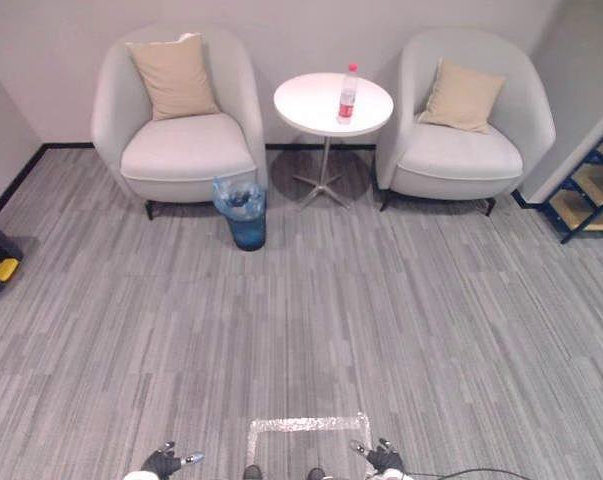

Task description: Gather rubbish on tea table into small bin, then transfer packed bag to large trash can.

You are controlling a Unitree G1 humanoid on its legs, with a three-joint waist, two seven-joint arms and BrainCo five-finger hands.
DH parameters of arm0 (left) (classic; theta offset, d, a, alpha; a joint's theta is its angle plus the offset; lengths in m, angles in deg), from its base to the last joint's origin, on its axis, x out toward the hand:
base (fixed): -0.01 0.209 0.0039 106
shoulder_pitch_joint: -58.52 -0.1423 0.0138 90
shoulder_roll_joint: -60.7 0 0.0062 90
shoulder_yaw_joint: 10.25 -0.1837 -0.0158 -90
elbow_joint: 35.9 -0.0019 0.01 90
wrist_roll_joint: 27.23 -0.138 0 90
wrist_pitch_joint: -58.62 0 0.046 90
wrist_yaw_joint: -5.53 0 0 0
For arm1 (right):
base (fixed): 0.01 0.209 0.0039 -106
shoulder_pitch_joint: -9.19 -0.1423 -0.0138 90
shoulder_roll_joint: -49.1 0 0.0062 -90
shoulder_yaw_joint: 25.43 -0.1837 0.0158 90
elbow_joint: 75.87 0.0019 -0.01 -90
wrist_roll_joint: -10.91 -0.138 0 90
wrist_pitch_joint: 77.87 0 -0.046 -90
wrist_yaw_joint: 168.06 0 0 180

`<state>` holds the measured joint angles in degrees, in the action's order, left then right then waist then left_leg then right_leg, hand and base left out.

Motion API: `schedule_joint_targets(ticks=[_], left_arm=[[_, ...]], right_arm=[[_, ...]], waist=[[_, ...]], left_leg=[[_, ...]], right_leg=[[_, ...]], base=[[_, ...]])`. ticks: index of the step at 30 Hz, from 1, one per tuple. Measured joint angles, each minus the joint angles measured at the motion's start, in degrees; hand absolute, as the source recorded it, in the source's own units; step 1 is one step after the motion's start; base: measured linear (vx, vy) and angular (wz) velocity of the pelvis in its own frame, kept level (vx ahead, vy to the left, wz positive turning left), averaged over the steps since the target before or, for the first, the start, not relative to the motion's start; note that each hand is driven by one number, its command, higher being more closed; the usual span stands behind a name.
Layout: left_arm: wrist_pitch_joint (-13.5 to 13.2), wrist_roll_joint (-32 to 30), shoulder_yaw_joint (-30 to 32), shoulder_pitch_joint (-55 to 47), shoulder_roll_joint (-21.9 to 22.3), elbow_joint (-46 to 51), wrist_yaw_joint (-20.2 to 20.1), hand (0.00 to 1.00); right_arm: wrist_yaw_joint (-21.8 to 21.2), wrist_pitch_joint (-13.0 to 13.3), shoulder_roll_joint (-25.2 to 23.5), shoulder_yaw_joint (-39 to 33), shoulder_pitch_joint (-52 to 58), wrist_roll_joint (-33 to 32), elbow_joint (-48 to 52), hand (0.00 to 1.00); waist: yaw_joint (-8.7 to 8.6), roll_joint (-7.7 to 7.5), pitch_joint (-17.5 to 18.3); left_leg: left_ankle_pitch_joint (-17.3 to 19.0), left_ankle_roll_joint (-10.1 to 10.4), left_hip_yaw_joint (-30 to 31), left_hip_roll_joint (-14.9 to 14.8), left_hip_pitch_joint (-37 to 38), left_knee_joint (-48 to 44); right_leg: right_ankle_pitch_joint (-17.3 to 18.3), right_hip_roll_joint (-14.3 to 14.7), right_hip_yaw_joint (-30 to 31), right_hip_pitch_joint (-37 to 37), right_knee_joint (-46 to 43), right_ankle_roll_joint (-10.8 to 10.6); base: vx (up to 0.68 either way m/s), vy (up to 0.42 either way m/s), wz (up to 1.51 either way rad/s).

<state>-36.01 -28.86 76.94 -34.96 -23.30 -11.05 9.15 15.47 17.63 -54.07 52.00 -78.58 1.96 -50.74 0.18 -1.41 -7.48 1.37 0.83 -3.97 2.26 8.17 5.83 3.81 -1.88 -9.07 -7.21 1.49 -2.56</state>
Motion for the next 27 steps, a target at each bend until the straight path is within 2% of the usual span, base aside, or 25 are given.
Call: schedule_joint_targets(ticks=[27], left_arm=[[0.0,-0.5,-1.7,0.6,-0.5,-0.7,0.1,0.0]], right_arm=[[-0.2,0.3,0.0,2.6,0.0,-0.1,0.1,0.0]], waist=[[-0.06,-0.29,-0.1]], left_leg=[[0.0,0.0,0.0,0.1,0.7,0.1]], right_leg=[[-0.1,0.0,-0.5,-1.3,1.0,0.1]], base=[[-0.02,-0.016,0.0]])
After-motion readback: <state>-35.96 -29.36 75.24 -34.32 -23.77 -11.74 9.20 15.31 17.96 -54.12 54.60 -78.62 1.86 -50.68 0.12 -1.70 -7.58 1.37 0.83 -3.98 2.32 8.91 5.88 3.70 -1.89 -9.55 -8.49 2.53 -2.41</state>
